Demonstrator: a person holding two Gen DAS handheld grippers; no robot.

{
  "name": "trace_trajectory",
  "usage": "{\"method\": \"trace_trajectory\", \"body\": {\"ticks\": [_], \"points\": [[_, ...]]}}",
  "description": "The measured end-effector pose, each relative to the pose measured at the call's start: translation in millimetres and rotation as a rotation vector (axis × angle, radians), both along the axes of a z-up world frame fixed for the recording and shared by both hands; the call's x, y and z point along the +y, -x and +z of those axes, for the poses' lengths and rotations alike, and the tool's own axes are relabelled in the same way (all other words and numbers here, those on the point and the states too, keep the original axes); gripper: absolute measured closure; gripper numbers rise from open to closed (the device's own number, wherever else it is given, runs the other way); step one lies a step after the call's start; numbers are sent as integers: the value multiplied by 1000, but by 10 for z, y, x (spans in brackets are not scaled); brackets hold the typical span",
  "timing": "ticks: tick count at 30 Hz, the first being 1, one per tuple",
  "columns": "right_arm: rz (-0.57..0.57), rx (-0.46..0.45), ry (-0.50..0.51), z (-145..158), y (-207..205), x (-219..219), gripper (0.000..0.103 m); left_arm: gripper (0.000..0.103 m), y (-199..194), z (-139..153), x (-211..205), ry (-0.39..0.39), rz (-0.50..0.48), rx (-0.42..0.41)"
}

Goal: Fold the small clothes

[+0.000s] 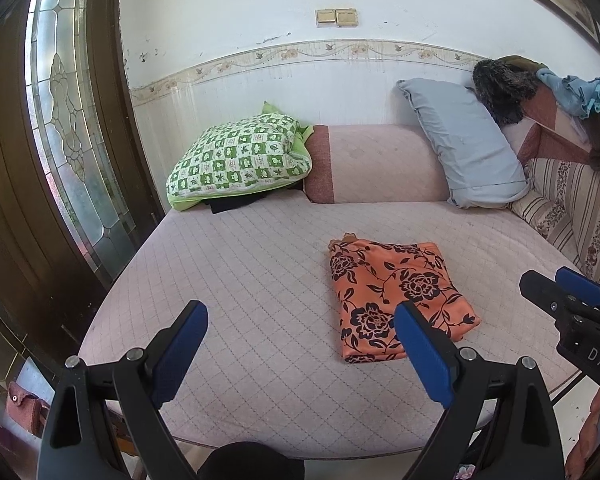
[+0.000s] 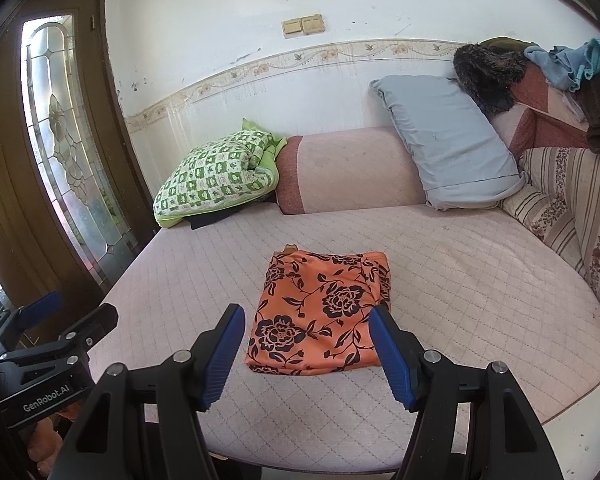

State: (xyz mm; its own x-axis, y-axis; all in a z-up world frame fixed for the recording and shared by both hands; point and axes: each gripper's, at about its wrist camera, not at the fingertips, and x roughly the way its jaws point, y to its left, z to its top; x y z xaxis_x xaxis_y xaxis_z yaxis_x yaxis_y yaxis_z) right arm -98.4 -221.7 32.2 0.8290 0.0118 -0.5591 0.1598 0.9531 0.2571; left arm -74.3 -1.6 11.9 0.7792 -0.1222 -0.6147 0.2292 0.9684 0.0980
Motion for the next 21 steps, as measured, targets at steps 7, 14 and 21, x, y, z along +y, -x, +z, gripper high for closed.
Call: {"method": "trace_trajectory", "body": {"ticks": [7,14,21], "points": [[1,-10,-4,31,35,-27,35,9,62,60,-38,-5,0,-10],[-8,-24,-19,64,115,-93,35,9,124,117,-57,-7,3,-20],[-12,-36,-22,91,174,-140,35,9,180,177,-109,-12,-4,-32]]}}
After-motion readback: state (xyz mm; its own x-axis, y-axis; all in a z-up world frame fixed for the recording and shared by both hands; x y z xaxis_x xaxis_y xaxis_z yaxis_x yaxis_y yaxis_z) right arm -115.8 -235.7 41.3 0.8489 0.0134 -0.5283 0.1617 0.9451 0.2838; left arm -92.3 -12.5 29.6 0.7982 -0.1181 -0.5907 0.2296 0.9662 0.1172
